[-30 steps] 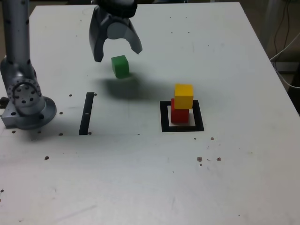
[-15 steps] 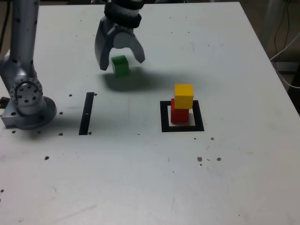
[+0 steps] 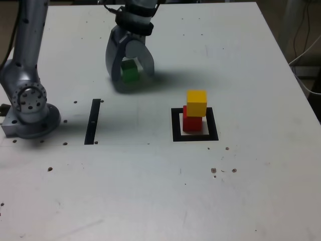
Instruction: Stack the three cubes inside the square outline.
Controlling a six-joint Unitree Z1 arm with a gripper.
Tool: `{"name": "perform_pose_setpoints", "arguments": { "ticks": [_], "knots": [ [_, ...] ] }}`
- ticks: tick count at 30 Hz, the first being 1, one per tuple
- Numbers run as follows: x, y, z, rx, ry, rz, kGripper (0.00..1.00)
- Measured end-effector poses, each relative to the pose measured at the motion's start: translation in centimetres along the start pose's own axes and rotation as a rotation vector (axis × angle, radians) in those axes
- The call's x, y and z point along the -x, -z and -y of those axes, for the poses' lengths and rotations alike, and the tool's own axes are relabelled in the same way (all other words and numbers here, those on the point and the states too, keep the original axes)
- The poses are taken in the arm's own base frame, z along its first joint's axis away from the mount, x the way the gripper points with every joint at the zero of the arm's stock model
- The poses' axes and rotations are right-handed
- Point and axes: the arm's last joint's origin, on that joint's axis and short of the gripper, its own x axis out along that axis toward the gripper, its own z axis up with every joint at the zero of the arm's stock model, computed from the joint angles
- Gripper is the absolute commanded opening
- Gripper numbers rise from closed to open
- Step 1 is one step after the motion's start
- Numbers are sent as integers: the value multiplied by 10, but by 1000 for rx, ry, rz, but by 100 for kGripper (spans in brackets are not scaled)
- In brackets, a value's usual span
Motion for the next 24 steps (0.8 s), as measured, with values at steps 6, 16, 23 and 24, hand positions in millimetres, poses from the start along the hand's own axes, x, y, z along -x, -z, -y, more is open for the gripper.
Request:
{"name": "perform_pose_setpoints", "arguments": {
  "ticks": [6, 16, 23, 24],
  "knots": [
    [5, -3, -1, -4, -18, 26, 31],
    [7, -3, 2, -17, -25, 30, 31],
    [7, -3, 2, -17, -25, 29, 31],
    [7, -3, 2, -17, -25, 29, 31]
  ]
}}
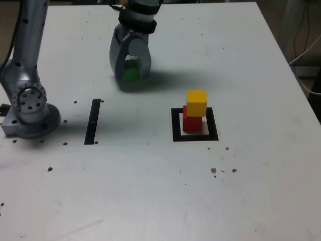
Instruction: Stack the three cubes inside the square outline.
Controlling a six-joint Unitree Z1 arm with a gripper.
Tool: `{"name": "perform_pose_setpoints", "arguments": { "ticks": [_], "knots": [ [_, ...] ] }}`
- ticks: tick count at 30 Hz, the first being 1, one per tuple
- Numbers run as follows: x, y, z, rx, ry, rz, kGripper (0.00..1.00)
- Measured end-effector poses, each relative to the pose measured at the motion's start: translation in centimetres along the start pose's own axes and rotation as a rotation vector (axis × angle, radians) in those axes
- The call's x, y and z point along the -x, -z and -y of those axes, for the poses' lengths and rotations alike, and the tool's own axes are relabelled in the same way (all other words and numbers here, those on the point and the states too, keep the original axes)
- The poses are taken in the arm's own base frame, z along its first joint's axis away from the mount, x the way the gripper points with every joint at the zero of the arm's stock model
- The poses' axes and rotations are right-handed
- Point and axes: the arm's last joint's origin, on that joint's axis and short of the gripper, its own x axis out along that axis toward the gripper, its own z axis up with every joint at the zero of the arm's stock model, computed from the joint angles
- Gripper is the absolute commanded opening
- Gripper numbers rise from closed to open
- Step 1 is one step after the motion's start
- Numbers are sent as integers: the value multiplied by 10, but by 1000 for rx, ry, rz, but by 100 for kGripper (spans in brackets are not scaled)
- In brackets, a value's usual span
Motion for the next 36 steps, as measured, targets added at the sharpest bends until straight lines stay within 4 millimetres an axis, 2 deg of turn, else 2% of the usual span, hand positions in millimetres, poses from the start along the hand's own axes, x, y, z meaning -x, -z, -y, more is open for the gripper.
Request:
{"name": "perform_pose_setpoints", "arguments": {
  "ticks": [8, 14, 22, 27, 32, 36],
  "knots": [
    [1, 0, 4, -12, -16, -1, 31],
    [15, 8, 22, -42, -42, 11, 31],
    [55, 16, 61, -114, -107, 63, 31],
    [84, 19, 94, -179, -149, 94, 31],
    [100, 21, 111, -212, -161, 122, 31],
    [115, 24, 134, -261, -163, 159, 31]
  ]
}}
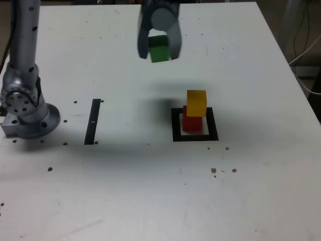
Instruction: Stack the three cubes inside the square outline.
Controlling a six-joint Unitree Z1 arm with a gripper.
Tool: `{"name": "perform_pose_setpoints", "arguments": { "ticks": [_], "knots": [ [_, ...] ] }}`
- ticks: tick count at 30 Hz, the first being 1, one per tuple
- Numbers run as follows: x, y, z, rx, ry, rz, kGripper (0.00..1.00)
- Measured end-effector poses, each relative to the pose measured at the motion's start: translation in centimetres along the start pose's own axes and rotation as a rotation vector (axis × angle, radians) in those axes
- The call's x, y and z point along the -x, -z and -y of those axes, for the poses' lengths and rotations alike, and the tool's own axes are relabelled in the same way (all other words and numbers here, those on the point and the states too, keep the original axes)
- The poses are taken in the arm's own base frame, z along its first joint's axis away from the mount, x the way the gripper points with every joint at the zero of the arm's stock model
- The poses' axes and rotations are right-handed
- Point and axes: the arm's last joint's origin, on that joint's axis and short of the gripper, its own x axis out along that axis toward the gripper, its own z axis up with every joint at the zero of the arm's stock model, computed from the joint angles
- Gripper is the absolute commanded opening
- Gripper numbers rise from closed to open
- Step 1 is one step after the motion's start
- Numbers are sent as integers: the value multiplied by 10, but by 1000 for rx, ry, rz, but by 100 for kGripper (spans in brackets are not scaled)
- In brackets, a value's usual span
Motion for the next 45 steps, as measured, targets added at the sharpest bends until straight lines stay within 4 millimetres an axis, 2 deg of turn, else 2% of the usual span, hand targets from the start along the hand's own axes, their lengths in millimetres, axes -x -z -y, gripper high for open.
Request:
{"name": "perform_pose_setpoints", "arguments": {
  "ticks": [4, 13, 25, 32, 45],
  "knots": [
    [2, -5, 7, -13, 18, 2, 31],
    [10, -23, 39, -78, 42, 34, 31],
    [9, -45, 83, -154, 46, 36, 31],
    [5, -53, 96, -179, 46, 29, 31],
    [-1, -66, 97, -177, 36, 24, 31]
  ]
}}
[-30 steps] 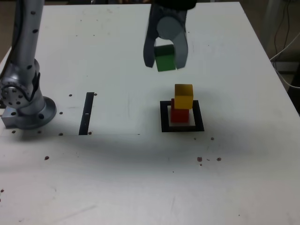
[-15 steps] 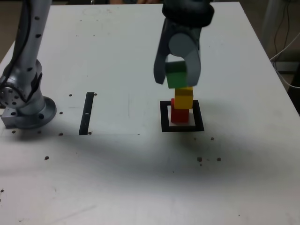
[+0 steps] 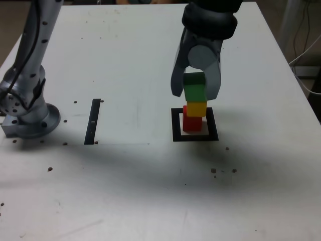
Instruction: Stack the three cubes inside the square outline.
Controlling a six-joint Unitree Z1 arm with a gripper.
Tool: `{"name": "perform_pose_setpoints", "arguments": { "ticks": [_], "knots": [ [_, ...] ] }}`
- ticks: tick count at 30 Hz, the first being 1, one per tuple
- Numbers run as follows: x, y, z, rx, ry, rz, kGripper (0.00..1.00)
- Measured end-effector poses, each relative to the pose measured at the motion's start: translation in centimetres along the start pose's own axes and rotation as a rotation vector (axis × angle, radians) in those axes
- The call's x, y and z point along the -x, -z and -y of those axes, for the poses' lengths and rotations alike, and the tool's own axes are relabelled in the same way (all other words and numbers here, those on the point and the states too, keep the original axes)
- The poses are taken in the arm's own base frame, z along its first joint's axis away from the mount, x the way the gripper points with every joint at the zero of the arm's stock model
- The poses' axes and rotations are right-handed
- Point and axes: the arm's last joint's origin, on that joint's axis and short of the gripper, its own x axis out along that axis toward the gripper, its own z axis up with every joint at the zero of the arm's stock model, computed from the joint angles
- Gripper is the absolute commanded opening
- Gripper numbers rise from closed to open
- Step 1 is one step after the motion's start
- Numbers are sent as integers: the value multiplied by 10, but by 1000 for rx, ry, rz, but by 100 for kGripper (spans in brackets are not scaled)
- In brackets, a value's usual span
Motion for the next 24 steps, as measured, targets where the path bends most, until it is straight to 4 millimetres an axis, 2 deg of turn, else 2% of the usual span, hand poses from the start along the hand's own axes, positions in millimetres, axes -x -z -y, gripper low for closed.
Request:
{"name": "perform_pose_setpoints", "arguments": {
  "ticks": [5, 7, 9, 12, 14, 17, 24],
  "knots": [
    [-3, -4, -3, 5, -12, -8, 31],
    [-4, -4, -5, 8, -13, -11, 37],
    [-4, -4, -7, 6, -11, -12, 52],
    [-7, -7, -10, -5, -3, -15, 79],
    [-8, -8, -11, -11, 1, -17, 91],
    [-8, -8, -11, -13, 1, -17, 95],
    [-9, -8, -12, -10, 2, -21, 96]
  ]
}}
